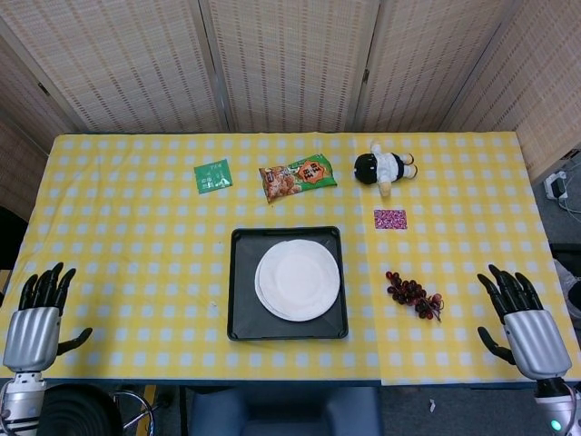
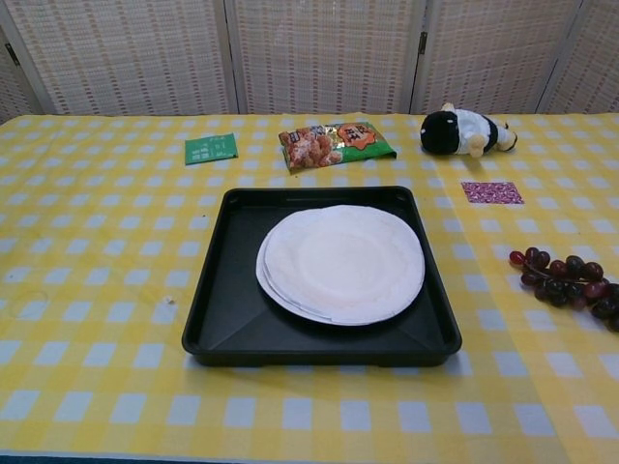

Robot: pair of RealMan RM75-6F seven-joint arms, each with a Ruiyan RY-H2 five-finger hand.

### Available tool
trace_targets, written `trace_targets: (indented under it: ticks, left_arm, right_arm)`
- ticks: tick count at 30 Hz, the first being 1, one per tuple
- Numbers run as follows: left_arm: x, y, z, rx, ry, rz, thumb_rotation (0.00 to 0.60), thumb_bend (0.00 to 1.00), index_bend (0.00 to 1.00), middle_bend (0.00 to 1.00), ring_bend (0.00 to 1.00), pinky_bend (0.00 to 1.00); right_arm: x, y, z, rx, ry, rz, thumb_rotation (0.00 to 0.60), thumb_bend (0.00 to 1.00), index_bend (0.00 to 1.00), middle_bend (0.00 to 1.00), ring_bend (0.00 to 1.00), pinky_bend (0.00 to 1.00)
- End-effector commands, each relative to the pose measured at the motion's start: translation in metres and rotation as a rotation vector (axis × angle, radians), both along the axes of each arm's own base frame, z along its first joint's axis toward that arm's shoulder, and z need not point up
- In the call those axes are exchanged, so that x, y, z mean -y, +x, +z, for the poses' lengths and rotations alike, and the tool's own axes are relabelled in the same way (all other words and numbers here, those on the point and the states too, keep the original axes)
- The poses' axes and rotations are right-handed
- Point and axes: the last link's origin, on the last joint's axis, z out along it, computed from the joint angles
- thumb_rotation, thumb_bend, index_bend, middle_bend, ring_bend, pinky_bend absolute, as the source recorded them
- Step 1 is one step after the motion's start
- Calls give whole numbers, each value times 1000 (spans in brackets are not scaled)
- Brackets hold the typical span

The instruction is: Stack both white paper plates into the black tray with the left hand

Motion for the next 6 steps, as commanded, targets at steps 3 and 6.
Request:
trace_targets:
  ticks: [3,6]
  left_arm:
    - [8,-5,3,-18,-39,64,600,176,0,0,0,0]
    - [9,-5,7,-16,-21,59,600,175,0,0,0,0]
  right_arm:
    - [1,1,-1,-1,8,8,600,366,0,0,0,0]
    - [4,1,-3,-1,16,5,600,365,0,0,0,0]
